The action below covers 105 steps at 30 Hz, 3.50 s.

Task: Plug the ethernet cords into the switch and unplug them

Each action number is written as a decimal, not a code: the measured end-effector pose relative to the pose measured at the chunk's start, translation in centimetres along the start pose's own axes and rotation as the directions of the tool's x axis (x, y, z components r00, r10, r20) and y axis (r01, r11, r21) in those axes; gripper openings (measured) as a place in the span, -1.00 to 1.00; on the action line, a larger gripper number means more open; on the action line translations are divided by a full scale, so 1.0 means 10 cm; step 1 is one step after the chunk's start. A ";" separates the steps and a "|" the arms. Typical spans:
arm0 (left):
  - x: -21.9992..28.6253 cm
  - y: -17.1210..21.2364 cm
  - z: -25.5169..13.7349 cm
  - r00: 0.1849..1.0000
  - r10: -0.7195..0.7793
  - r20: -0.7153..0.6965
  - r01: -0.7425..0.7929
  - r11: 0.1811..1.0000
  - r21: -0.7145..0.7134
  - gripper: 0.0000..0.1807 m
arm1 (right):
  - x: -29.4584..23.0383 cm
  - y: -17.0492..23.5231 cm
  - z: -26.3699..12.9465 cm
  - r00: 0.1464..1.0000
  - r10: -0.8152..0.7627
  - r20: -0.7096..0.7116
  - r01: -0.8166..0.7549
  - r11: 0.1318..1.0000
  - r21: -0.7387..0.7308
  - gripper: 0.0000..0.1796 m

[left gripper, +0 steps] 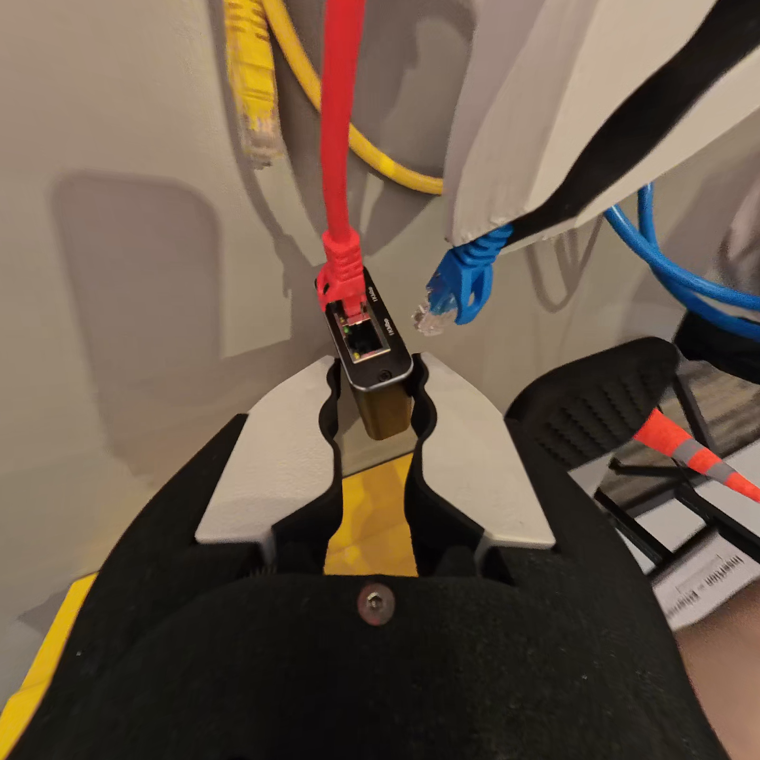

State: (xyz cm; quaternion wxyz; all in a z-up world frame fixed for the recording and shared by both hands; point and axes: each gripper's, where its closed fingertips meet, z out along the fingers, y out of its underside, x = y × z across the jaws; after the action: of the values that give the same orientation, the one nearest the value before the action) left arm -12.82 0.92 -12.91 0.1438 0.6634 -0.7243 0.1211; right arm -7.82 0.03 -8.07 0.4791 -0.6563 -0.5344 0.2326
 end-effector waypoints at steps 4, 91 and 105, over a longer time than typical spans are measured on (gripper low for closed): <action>-0.11 -0.02 0.00 0.985 -0.015 0.174 0.006 0.998 0.055 -0.69 | 0.01 -0.03 -0.05 1.000 0.004 -0.005 -0.004 1.000 0.008 -0.87; 0.39 -0.15 -2.62 -0.408 -0.321 0.854 -0.505 0.859 0.082 -0.72 | 0.54 -1.88 -0.89 0.932 0.078 -0.355 0.067 0.923 0.378 -0.87; 0.63 -0.31 -2.61 -0.470 -0.273 0.839 -0.547 0.836 -0.034 -0.71 | 0.44 -1.88 -1.04 0.962 0.098 -0.255 -0.001 0.935 0.354 -0.87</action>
State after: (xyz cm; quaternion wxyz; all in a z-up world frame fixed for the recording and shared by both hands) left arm -8.98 4.38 13.63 -0.7255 0.3288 -0.5206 -0.3073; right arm -6.88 -0.39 13.80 0.6505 -0.5990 -0.3976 0.2450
